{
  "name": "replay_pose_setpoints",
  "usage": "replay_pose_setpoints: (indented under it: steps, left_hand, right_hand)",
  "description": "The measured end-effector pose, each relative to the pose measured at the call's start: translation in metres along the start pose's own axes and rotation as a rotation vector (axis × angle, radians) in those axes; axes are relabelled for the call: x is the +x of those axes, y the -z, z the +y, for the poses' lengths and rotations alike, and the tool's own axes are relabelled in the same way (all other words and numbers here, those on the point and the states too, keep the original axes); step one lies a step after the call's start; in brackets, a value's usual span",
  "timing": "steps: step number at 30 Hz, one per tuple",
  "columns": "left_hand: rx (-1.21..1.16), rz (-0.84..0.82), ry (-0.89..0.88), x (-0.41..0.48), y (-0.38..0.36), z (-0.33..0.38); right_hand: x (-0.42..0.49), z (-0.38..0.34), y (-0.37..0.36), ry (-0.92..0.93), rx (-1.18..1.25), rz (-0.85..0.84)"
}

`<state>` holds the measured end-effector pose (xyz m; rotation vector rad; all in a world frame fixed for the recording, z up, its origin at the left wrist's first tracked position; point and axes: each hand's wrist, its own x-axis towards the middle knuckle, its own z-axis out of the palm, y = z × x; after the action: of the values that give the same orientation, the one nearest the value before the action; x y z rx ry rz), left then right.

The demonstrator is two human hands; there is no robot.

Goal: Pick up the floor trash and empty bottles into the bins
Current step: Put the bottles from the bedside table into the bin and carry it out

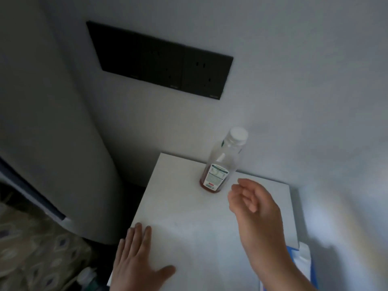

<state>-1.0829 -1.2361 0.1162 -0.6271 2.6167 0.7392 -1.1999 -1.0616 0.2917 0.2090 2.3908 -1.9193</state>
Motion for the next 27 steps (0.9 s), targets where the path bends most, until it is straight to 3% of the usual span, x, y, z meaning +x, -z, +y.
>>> replay_pose_setpoints:
  steps: [6,20,22,25,27]
  left_hand:
    - [-0.016,-0.054,0.002,0.000,-0.001,0.003]
    - [0.053,-0.063,-0.013,-0.001,-0.004,-0.003]
    - [0.021,-0.016,-0.020,-0.004,0.001,0.000]
    - [-0.023,0.183,-0.017,-0.008,0.006,0.005]
    - [-0.015,0.181,-0.058,-0.010,0.010,0.005]
  right_hand:
    - [0.051,-0.020,-0.011,0.159,-0.143,0.080]
    - [0.085,-0.024,-0.019,0.191,-0.312,0.037]
    - [0.073,-0.028,-0.014,0.218,-0.291,0.018]
    - [0.049,-0.039,-0.006,0.254,-0.221,-0.005]
    - [0.032,-0.048,-0.004,0.254,-0.133,-0.039]
